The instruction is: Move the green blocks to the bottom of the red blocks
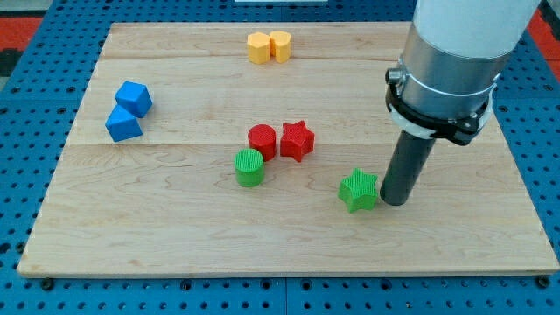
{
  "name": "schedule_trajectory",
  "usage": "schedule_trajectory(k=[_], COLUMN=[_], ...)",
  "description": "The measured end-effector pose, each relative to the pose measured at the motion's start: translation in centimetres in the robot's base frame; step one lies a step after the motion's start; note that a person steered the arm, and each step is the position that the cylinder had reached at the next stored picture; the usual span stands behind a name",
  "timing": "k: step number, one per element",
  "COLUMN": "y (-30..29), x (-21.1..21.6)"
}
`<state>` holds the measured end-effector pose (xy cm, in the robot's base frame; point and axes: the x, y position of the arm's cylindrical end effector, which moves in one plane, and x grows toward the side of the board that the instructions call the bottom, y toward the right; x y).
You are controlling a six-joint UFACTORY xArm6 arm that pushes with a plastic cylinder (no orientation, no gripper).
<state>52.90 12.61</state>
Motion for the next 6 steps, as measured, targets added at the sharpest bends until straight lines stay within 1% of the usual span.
schedule_trajectory(k=[1, 2, 3, 4, 5, 6], y=[-5.3, -12.8, -9.5, -16.9, -22.0, -23.2], x=[0.0, -1.7, 0.8, 1.6, -0.9, -1.7])
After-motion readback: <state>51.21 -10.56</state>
